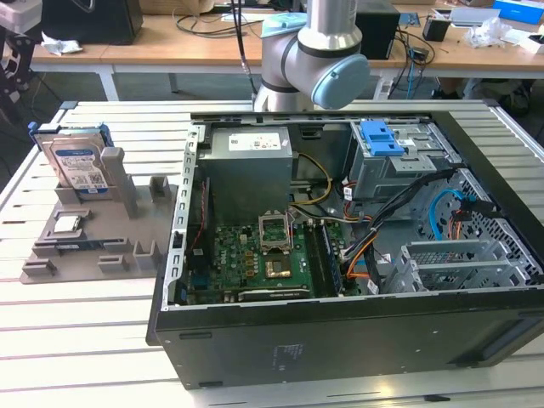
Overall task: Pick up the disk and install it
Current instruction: 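Pick up the disk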
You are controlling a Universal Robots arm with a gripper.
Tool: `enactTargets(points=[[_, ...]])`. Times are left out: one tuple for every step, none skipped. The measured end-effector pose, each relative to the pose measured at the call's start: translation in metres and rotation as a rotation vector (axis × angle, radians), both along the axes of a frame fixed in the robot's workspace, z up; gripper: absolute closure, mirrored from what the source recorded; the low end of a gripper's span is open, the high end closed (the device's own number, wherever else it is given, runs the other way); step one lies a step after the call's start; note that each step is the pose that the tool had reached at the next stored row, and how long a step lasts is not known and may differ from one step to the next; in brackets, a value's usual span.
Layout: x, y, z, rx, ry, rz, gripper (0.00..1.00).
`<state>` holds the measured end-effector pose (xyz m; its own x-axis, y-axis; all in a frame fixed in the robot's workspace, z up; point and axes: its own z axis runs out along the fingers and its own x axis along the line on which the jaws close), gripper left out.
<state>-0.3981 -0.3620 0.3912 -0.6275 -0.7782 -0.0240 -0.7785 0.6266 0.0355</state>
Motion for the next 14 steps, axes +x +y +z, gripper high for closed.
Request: enactTargets(points=[[0.0000,0.0000,0.0000,0.0000,0.0000,0.012,0.89],[0.0000,0.0000,0.0000,0.0000,0.0000,0.022,0.89],[0.0000,0.0000,0.0000,0.0000,0.0000,0.039,0.89],[0.0000,0.0000,0.0000,0.0000,0.0000,0.054,0.89],[0.0000,0.0000,0.0000,0.0000,0.0000,0.065,0.89],[0.0000,0.0000,0.0000,0.0000,0.0001,0.085,0.89],[0.0000,0.0000,0.0000,0.0000,0.0000,0.092,0.89],[0.0000,0.0000,0.0000,0.0000,0.0000,0.100,0.89],[0.0000,0.0000,0.0000,0.0000,0.0000,0.111,0.89],[0.0000,0.0000,0.0000,0.0000,0.0000,0.119,0.89],[0.0000,0.0000,0.0000,0.0000,0.0000,0.126,0.89],[0.0000,0.0000,0.0000,0.0000,0.0000,0.134,0.89],[0.0000,0.0000,0.0000,0.0000,0.0001,0.145,0.89],[0.0000,0.0000,0.0000,0.0000,0.0001,0.155,0.89]])
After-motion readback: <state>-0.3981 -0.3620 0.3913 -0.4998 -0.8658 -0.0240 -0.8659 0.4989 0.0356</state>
